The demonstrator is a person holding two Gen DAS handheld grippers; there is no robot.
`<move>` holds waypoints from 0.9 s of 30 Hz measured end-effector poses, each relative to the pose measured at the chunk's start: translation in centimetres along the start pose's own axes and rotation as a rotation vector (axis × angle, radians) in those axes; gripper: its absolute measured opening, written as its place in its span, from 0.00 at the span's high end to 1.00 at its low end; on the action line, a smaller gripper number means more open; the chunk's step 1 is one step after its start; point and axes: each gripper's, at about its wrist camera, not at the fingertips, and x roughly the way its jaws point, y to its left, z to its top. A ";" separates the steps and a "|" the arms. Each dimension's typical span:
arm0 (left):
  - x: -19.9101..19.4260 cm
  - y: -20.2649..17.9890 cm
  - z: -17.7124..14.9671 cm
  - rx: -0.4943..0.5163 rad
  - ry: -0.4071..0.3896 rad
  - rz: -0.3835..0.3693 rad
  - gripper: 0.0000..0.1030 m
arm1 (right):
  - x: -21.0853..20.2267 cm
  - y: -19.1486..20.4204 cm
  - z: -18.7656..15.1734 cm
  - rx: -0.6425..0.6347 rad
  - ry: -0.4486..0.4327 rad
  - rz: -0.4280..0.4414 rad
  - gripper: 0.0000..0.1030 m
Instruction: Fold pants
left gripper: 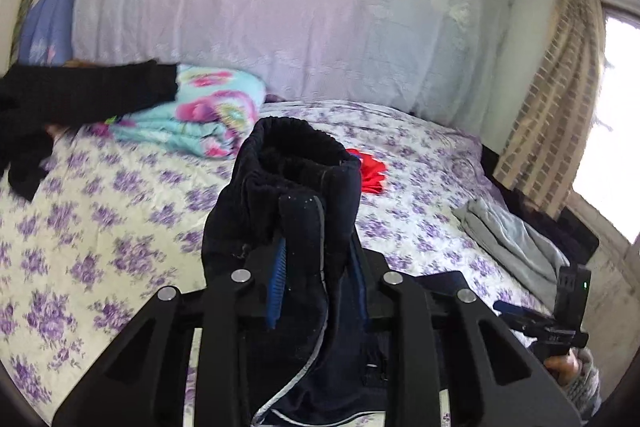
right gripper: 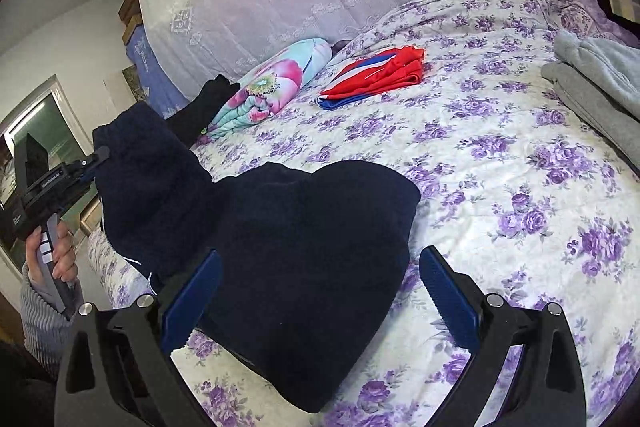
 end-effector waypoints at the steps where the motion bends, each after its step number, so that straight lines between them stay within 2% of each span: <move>1: 0.0 -1.3 0.1 0.027 -0.003 -0.015 0.75 | -0.3 -0.3 0.0 0.008 -0.008 -0.010 0.04; 6: 1.1 -8.1 0.0 0.154 0.011 -0.145 0.75 | -1.8 -1.9 -0.3 0.044 -0.041 -0.034 0.04; 10: 4.1 -14.0 -2.9 0.286 0.087 -0.228 0.75 | -3.0 -3.6 -0.9 0.081 -0.060 -0.063 0.04; 16: 8.6 -19.7 -9.5 0.459 0.222 -0.254 0.76 | -4.4 -6.1 -1.9 0.147 -0.072 -0.091 0.04; 19: 9.0 -21.0 -11.5 0.527 0.213 -0.226 0.76 | -4.4 -6.8 -2.2 0.170 -0.075 -0.093 0.04; 24: 8.6 -21.5 -11.4 0.517 0.195 -0.225 0.76 | -4.5 -6.8 -1.3 0.187 -0.095 -0.054 0.04; 27: 8.4 -22.7 -12.6 0.563 0.195 -0.236 0.76 | -4.9 -5.9 0.7 0.189 -0.120 0.035 0.04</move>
